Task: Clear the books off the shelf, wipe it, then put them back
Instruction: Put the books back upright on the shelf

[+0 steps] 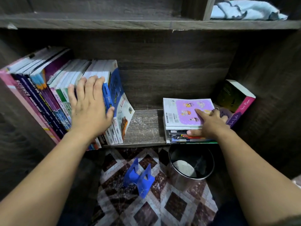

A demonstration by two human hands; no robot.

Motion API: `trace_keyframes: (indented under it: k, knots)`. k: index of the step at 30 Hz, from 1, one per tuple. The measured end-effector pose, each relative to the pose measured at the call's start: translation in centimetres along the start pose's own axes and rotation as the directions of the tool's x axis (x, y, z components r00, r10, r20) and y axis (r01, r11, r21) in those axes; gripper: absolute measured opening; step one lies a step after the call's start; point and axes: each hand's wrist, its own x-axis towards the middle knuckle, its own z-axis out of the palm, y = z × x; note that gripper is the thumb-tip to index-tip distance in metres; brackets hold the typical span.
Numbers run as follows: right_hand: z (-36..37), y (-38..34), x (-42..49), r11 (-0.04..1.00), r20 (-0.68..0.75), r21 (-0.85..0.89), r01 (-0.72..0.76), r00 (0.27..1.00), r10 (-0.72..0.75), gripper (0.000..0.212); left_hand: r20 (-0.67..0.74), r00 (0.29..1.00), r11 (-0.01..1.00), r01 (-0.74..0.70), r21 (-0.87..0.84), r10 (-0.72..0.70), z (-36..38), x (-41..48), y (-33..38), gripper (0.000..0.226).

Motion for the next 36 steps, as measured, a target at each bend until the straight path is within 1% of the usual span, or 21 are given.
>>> trace_keyframes:
  k: [1,3,5,7,9,10,11,15,18,21,23,24,26,27,29,30,31,32,33,34,36]
  knots:
    - [-0.1,0.3,0.2,1.000,0.002,-0.010,0.023,1.000,-0.023,0.105,0.002,1.000,1.000,-0.001,-0.002,0.001,0.0,0.0,0.0,0.087]
    - [-0.3,0.5,0.5,0.995,-0.025,-0.037,0.094,0.995,-0.095,0.083,0.007,1.000,1.000,-0.002,-0.001,0.002,0.0,0.0,-0.1,0.087]
    - [-0.5,0.2,0.6,0.981,-0.140,-0.046,0.190,0.971,-0.194,0.061,0.011,1.000,1.000,0.000,-0.001,0.000,0.0,0.0,-0.1,0.087]
    - [-0.6,-0.9,0.1,0.961,-0.326,-0.027,0.277,0.906,-0.270,0.050,0.015,1.000,1.000,0.005,-0.002,-0.005,-0.1,0.0,-0.1,0.087]
    - [-0.6,-2.4,-0.8,0.937,-0.518,-0.041,0.347,0.795,-0.317,0.043,0.016,1.000,1.000,0.007,-0.009,-0.007,-0.2,0.0,-0.1,0.086]
    - [-0.7,-3.3,-1.3,0.924,-0.576,-0.050,0.379,0.745,-0.337,0.041,0.015,1.000,1.000,0.008,-0.013,-0.008,-0.2,0.0,-0.1,0.085]
    - [-0.7,-4.1,-1.6,0.911,-0.606,-0.054,0.409,0.712,-0.356,0.041,0.014,1.000,1.000,0.008,-0.018,-0.008,-0.3,-0.1,-0.2,0.084]
    - [0.3,-7.4,-2.2,0.854,-0.592,-0.108,0.508,0.657,-0.466,0.038,0.015,1.000,0.999,0.009,-0.032,-0.009,-0.5,-0.2,-0.2,0.082]
    - [1.6,-10.4,-2.5,0.793,-0.587,-0.143,0.593,0.594,-0.550,0.032,0.025,1.000,1.000,0.003,-0.027,-0.002,-0.8,-0.1,-0.4,0.079]
    - [2.6,-13.1,-2.8,0.714,-0.585,-0.180,0.677,0.510,-0.631,0.033,0.028,0.999,1.000,-0.014,-0.024,0.015,-1.0,-0.1,-0.8,0.074]
    - [2.8,-15.0,-3.0,0.633,-0.540,-0.211,0.745,0.451,-0.710,0.032,0.020,0.999,0.999,-0.030,-0.013,0.031,-1.2,-0.2,-1.1,0.072]
    - [2.7,-15.8,-3.2,0.602,-0.512,-0.201,0.772,0.441,-0.737,0.030,0.013,0.999,0.999,-0.037,-0.010,0.037,-1.3,-0.2,-1.2,0.072]
    - [3.0,-17.0,-3.3,0.561,-0.486,-0.084,0.824,0.457,-0.745,0.027,0.002,0.999,0.999,-0.053,0.007,0.053,-1.3,-0.2,-1.5,0.074]
    - [3.3,-17.4,-3.5,0.547,-0.491,0.000,0.837,0.477,-0.729,0.032,-0.002,0.998,0.998,-0.063,0.019,0.063,-1.4,-0.2,-1.7,0.076]
    - [4.3,-17.9,-3.4,0.520,-0.537,0.154,0.840,0.513,-0.670,0.056,-0.006,0.997,0.996,-0.080,0.027,0.080,-1.3,-0.2,-2.1,0.078]
    - [5.1,-18.1,-3.2,0.504,-0.540,0.261,0.823,0.558,-0.631,0.068,-0.009,0.996,0.996,-0.086,0.024,0.087,-1.3,-0.2,-2.2,0.079]
    - [5.7,-18.4,-3.0,0.490,-0.510,0.388,0.780,0.625,-0.591,0.078,-0.015,0.996,0.995,-0.093,0.022,0.093,-1.3,-0.3,-2.3,0.079]
    - [6.4,-18.7,-2.7,0.487,-0.442,0.507,0.711,0.700,-0.561,0.085,-0.022,0.995,0.995,-0.098,0.020,0.099,-1.3,-0.3,-2.4,0.079]
    - [7.1,-19.1,-2.3,0.507,-0.343,0.590,0.629,0.763,-0.548,0.092,-0.028,0.994,0.995,-0.102,0.019,0.102,-1.3,-0.3,-2.4,0.078]
    - [8.0,-19.4,-1.9,0.542,-0.237,0.632,0.554,0.804,-0.545,0.097,-0.032,0.994,0.995,-0.103,0.016,0.104,-1.2,-0.3,-2.4,0.077]
    - [9.8,-19.9,-1.2,0.612,-0.070,0.662,0.432,0.849,-0.523,0.103,-0.040,0.995,0.995,-0.096,0.006,0.097,-1.1,-0.3,-2.4,0.077]
